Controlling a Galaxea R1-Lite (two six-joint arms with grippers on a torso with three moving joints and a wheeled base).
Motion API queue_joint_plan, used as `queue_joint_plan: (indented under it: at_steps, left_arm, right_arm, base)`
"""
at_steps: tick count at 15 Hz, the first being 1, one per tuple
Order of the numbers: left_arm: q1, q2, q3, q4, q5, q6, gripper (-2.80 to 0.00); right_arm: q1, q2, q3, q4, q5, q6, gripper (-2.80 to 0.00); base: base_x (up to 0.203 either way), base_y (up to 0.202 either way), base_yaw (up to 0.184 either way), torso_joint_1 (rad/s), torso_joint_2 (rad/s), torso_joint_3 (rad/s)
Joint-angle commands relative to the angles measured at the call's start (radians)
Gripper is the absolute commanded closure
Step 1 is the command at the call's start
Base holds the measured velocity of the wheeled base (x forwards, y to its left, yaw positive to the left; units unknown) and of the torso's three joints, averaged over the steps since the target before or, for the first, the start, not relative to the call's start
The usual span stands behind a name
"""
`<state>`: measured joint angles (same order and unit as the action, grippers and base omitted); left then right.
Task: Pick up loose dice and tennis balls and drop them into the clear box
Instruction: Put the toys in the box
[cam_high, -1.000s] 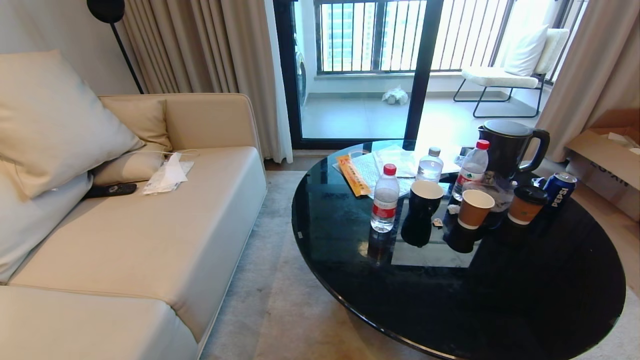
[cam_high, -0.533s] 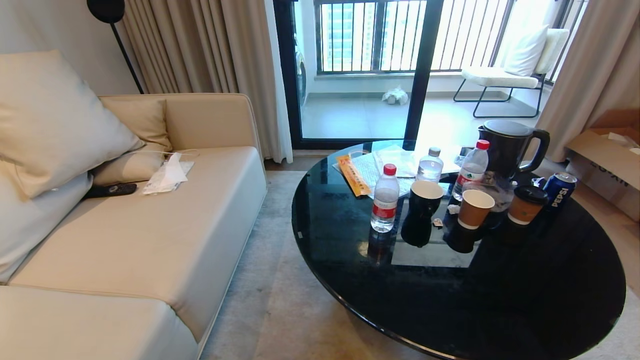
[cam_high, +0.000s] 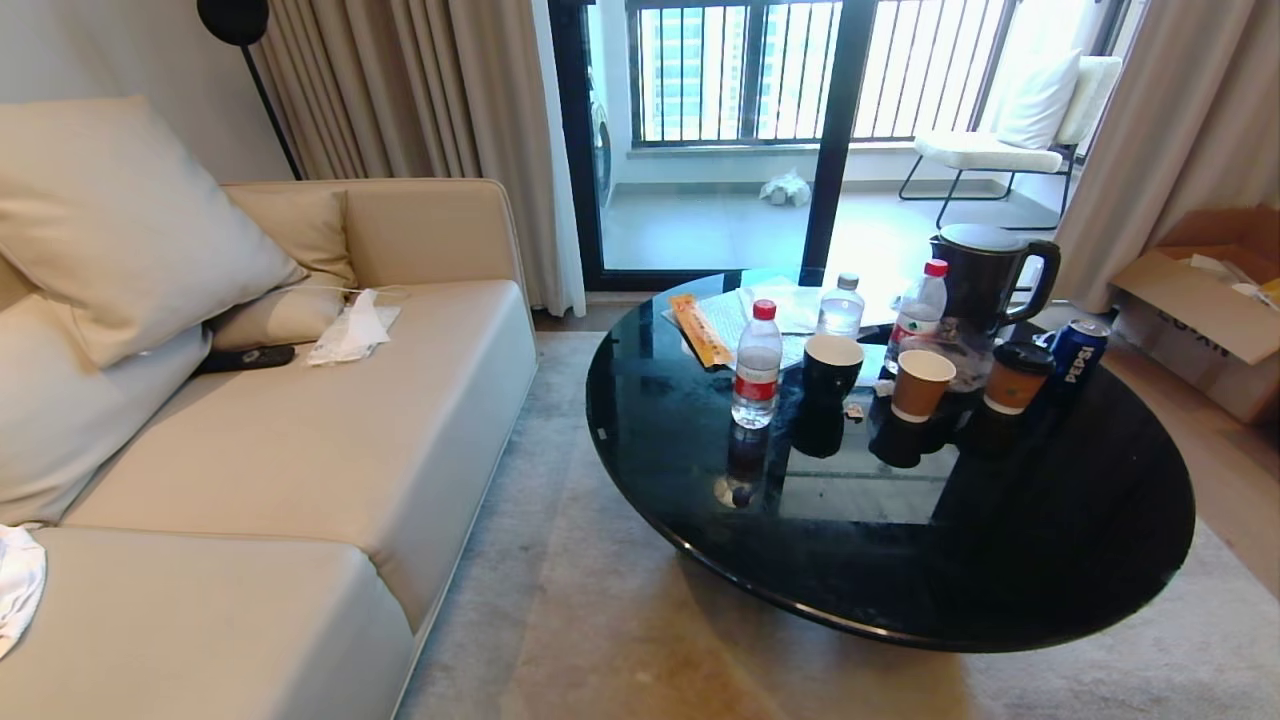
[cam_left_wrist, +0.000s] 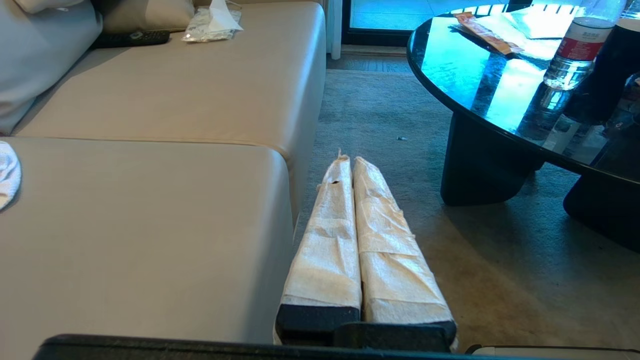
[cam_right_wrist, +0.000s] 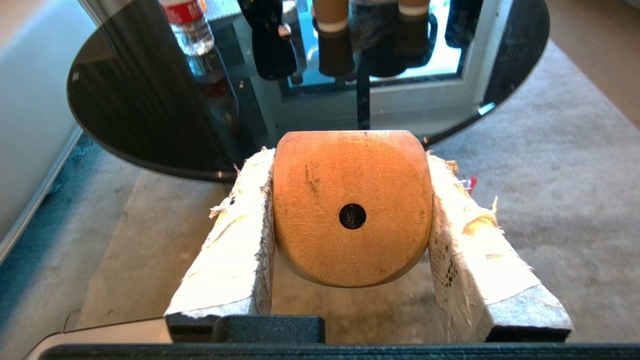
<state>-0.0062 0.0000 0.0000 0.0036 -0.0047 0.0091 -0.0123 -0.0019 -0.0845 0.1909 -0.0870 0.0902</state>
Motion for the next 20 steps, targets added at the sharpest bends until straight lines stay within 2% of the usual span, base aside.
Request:
queue_joint_plan:
  at_steps: [1,20]
  left_arm:
    - [0.0,0.0,0.0,-0.001,0.0,0.0,0.0]
    - [0.0,0.0,0.0,-0.001,0.0,0.0,0.0]
  right_arm:
    - [0.0,0.0,0.0,0.001,0.0,0.0,0.0]
    - [0.0,0.0,0.0,0.001,0.0,0.0,0.0]
  base:
    - [-0.185,0.0,-0.002,0.002,0.0,0.002]
    - [-0.183,0.0,-0.001,0.002,0.0,0.003]
